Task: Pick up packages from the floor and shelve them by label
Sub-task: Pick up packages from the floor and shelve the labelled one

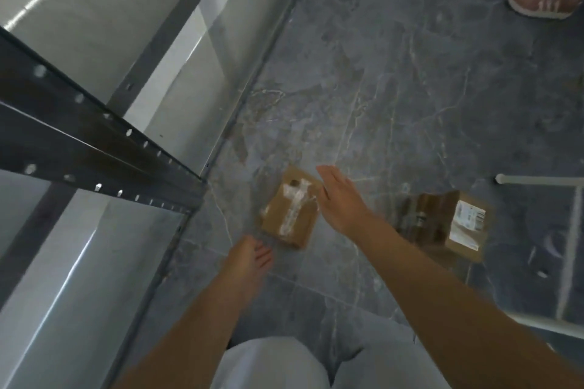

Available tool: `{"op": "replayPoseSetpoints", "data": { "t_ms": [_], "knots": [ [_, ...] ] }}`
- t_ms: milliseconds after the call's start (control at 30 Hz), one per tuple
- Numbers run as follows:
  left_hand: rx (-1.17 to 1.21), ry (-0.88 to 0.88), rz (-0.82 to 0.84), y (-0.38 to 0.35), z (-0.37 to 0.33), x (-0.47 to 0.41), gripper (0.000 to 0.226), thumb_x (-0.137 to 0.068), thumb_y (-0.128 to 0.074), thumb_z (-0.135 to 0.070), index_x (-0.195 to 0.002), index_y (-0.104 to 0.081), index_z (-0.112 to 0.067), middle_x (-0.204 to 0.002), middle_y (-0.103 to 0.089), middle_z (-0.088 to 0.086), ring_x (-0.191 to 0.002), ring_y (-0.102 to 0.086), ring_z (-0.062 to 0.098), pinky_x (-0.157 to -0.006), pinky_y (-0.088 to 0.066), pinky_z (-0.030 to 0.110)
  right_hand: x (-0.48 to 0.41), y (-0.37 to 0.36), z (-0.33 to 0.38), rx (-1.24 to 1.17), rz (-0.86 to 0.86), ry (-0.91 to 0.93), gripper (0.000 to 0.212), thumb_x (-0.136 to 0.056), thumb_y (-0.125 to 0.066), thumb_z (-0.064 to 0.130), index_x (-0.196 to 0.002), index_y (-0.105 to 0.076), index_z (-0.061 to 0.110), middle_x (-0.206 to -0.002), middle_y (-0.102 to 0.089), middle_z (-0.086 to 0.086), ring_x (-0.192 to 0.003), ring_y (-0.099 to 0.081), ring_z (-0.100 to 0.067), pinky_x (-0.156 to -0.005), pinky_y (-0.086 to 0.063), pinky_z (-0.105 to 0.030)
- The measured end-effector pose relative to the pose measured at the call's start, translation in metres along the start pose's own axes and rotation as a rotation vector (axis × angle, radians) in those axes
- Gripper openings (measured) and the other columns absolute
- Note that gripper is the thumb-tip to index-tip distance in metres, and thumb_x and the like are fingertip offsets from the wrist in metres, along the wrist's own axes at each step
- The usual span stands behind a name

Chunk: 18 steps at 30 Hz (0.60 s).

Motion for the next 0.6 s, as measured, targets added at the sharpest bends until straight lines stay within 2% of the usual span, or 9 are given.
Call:
{"op": "replayPoseSetpoints", "data": {
  "t_ms": [67, 133, 167, 200, 233, 267, 300, 467, 600],
  "knots": [
    [0.063, 0.042, 0.062, -0.007, 0.008, -0.027, 0.042, -0.098, -0.033, -0.003, -0.137, -0.038, 0.013, -0.149, -0.039, 0.031, -0.138, -0.04, 0.042, -0.115, -0.035, 0.046, -0.025, -0.023, -0.009, -0.04, 0.031, -0.022, 0.049, -0.106, -0.029, 0.02, -0.153, -0.028, 0.008, -0.162, -0.025, -0.011, -0.151, -0.02, -0.024, -0.123, -0.015, -0.042],
    [0.124, 0.067, 0.093, -0.014, 0.017, -0.047, 0.047, -0.097, -0.032, -0.001, -0.141, -0.037, 0.012, -0.149, -0.042, 0.029, -0.138, -0.042, 0.04, -0.113, -0.036, 0.044, -0.046, -0.043, -0.021, -0.096, 0.045, -0.059, 0.045, -0.106, -0.029, 0.023, -0.148, -0.038, 0.007, -0.154, -0.038, -0.014, -0.143, -0.035, -0.027, -0.118, -0.025, -0.04],
    [0.14, 0.063, 0.101, -0.018, 0.02, -0.053, 0.046, -0.098, -0.031, -0.001, -0.142, -0.039, 0.011, -0.148, -0.044, 0.028, -0.138, -0.043, 0.038, -0.113, -0.035, 0.043, -0.054, -0.051, -0.027, -0.139, 0.035, -0.082, 0.04, -0.106, -0.03, 0.026, -0.137, -0.049, 0.01, -0.141, -0.048, -0.015, -0.129, -0.047, -0.027, -0.11, -0.034, -0.038],
    [0.15, 0.052, 0.102, -0.021, 0.022, -0.057, 0.046, -0.099, -0.03, -0.002, -0.142, -0.04, 0.01, -0.147, -0.046, 0.026, -0.138, -0.044, 0.037, -0.112, -0.036, 0.042, -0.06, -0.057, -0.03, -0.174, 0.024, -0.109, 0.033, -0.106, -0.03, 0.029, -0.117, -0.058, 0.016, -0.122, -0.055, -0.012, -0.111, -0.053, -0.025, -0.099, -0.04, -0.035],
    [0.167, 0.038, 0.101, -0.025, 0.024, -0.06, 0.045, -0.1, -0.029, -0.002, -0.142, -0.041, 0.009, -0.147, -0.047, 0.025, -0.137, -0.045, 0.036, -0.111, -0.036, 0.041, -0.064, -0.062, -0.034, -0.205, 0.006, -0.12, 0.031, -0.106, -0.029, 0.032, -0.094, -0.056, 0.024, -0.105, -0.055, -0.008, -0.096, -0.053, -0.022, -0.087, -0.04, -0.032],
    [0.188, 0.024, 0.095, -0.027, 0.024, -0.061, 0.044, -0.101, -0.029, -0.003, -0.142, -0.042, 0.009, -0.146, -0.049, 0.024, -0.136, -0.047, 0.036, -0.111, -0.037, 0.041, -0.066, -0.065, -0.036, -0.223, -0.015, -0.127, 0.034, -0.106, -0.029, 0.033, -0.08, -0.049, 0.028, -0.095, -0.053, -0.005, -0.086, -0.05, -0.02, -0.08, -0.037, -0.03],
    [0.202, 0.015, 0.087, -0.03, 0.025, -0.061, 0.043, -0.101, -0.03, -0.003, -0.141, -0.043, 0.008, -0.145, -0.05, 0.025, -0.135, -0.048, 0.036, -0.111, -0.038, 0.041, -0.067, -0.066, -0.036, -0.241, -0.03, -0.132, 0.036, -0.107, -0.028, 0.032, -0.075, -0.045, 0.028, -0.089, -0.053, -0.004, -0.082, -0.049, -0.02, -0.076, -0.034, -0.029],
    [0.232, -0.023, 0.049, -0.037, 0.013, -0.043, 0.036, -0.1, -0.036, 0.0, -0.132, -0.053, 0.004, -0.138, -0.056, 0.022, -0.124, -0.056, 0.034, -0.1, -0.042, 0.035, -0.056, -0.052, -0.03, -0.289, 0.0, -0.154, 0.032, -0.107, -0.026, 0.033, -0.088, -0.048, 0.019, -0.093, -0.053, -0.004, -0.087, -0.05, -0.021, -0.078, -0.033, -0.029],
    [0.153, -0.043, -0.03, -0.031, -0.015, -0.014, 0.029, -0.099, -0.042, -0.003, -0.119, -0.063, 0.001, -0.134, -0.06, 0.017, -0.108, -0.057, 0.025, -0.101, -0.044, 0.036, -0.029, -0.012, -0.014, -0.387, -0.022, -0.169, 0.039, -0.107, -0.027, 0.027, -0.096, -0.059, 0.007, -0.099, -0.061, -0.011, -0.094, -0.057, -0.027, -0.076, -0.036, -0.03]
  ]
}}
Point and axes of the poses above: each hand's wrist, its own x-axis away from the middle knuckle, its own y-axis out of the back of the hand, z = x × y, the point moved 5 cm from there along -x, towards the middle knuckle
